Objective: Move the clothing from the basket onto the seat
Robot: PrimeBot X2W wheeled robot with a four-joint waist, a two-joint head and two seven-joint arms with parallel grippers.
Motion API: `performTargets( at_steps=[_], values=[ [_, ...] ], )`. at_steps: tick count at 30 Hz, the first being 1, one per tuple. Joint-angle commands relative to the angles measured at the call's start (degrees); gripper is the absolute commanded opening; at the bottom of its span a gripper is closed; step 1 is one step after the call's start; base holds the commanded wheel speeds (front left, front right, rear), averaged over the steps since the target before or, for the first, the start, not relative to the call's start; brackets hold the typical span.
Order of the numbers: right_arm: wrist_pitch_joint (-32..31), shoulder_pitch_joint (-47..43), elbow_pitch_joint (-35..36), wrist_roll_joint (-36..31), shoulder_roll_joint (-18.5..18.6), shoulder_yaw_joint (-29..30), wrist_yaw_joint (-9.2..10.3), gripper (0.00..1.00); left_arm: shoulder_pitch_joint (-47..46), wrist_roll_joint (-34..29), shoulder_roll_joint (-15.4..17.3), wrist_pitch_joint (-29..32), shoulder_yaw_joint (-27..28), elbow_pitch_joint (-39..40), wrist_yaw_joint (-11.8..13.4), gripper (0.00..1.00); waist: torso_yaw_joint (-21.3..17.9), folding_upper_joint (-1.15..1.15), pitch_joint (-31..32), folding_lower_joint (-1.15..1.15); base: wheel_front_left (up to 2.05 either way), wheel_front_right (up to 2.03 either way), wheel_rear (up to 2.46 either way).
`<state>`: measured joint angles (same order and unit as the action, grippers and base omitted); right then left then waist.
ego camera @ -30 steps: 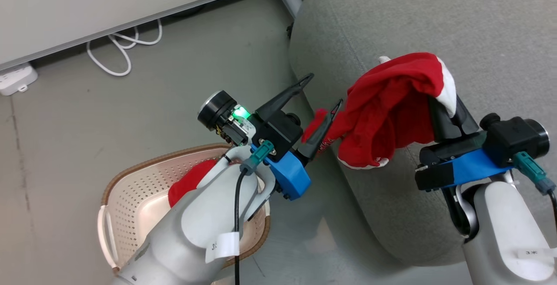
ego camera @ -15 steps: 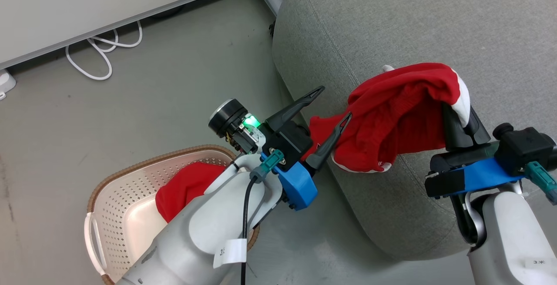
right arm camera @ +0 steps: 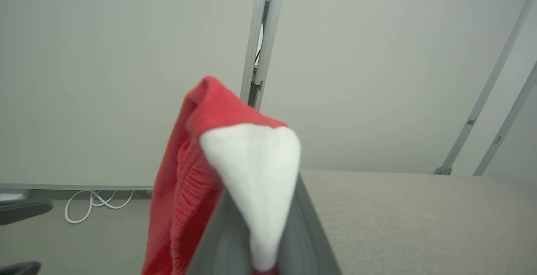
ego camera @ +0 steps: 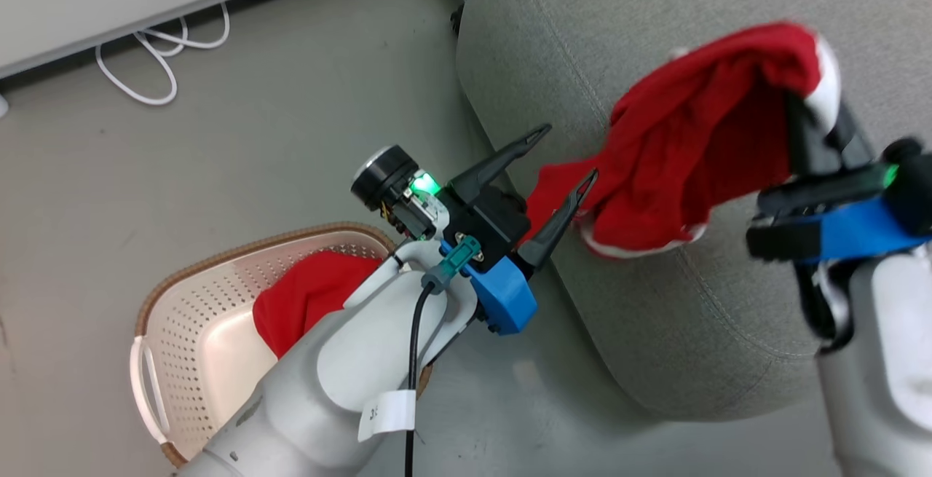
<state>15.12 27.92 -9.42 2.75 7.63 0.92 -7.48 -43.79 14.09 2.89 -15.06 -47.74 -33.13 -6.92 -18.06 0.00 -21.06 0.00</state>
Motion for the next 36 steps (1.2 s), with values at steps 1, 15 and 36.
performTargets(
  at_steps=[1,15,36],
  values=[
    [0.1,2.6,0.8,0.1,0.8,0.5,-0.02,0.0,-1.1,-0.4,0.1,-0.2,0.3,0.1,0.4,1.0,-0.1,0.0,-2.0,0.0,0.0,0.0,0.0],
    [0.0,25.7,7.7,1.1,14.3,17.8,-0.02,0.0,-9.3,-3.4,2.7,-0.2,-0.2,-0.4,0.0,1.0,2.2,0.0,-16.3,0.0,0.0,0.0,0.0],
    [0.0,24.4,-12.9,0.7,19.7,25.7,-0.02,0.0,-14.6,-4.3,2.7,-0.1,-2.1,0.5,0.3,1.0,5.5,0.0,-26.2,0.0,0.0,0.0,0.0]
  ],
)
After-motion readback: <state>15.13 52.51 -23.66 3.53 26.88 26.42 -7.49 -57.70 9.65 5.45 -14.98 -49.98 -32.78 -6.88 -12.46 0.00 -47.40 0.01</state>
